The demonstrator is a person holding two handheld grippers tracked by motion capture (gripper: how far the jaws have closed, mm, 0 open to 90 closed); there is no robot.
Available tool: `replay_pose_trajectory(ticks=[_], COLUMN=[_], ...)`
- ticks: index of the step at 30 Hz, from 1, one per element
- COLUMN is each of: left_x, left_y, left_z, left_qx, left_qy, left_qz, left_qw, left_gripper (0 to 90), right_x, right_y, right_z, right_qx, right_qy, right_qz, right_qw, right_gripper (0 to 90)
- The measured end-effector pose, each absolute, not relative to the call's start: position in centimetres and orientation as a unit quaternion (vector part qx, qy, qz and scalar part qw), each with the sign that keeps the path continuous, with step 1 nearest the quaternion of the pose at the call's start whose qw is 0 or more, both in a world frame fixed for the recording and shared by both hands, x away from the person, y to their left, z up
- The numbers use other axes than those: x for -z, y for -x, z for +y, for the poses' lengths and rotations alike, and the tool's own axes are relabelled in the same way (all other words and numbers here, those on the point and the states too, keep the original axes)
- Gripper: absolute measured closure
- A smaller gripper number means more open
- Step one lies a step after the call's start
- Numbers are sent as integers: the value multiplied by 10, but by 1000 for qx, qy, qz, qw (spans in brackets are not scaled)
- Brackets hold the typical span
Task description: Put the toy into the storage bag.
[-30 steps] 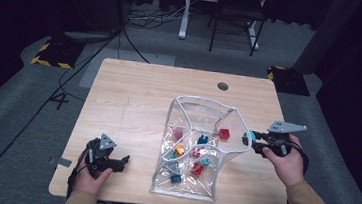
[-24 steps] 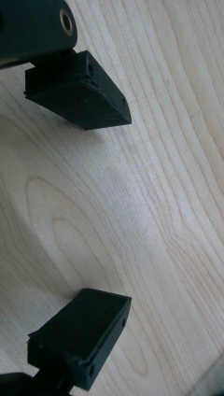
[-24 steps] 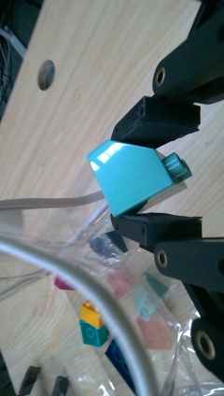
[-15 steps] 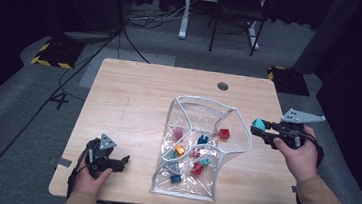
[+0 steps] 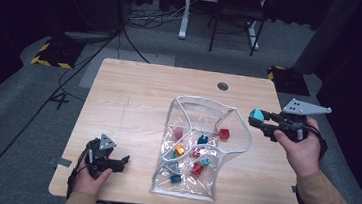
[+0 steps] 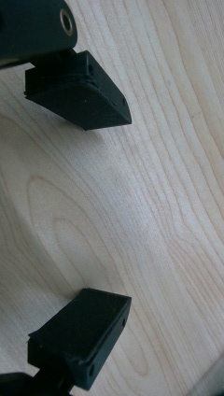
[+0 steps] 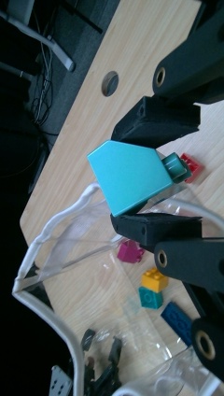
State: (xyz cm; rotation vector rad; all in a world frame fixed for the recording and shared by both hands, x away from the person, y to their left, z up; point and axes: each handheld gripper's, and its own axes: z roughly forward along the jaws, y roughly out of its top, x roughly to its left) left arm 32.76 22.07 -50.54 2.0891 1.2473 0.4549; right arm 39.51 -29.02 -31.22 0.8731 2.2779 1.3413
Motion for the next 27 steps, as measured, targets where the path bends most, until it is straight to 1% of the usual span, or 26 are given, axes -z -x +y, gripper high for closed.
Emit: replay_pose_trajectory(ticks=[6, 9, 13, 19, 27], left_x=[505, 505, 505, 505, 505], left_y=[-328, -327, -327, -327, -327], left_z=[221, 221, 221, 221, 221], left_qx=[-174, -173, -173, -173, -173], left_qy=[-798, -798, -798, -798, -798], left_qz=[476, 476, 476, 476, 476], left_qw=[327, 327, 327, 326, 327], left_gripper=[129, 129, 129, 129, 129], right_x=[301, 298, 298, 303, 312], right_y=[-394, -395, -396, -400, -405], right_z=[-277, -261, -248, -219, -194], right_qx=[-482, -480, -479, -474, -469], right_qy=[-294, -278, -268, -251, -243], right_qz=[807, 816, 821, 832, 841], right_qw=[171, 164, 160, 142, 116], right_gripper=[575, 575, 575, 575, 575])
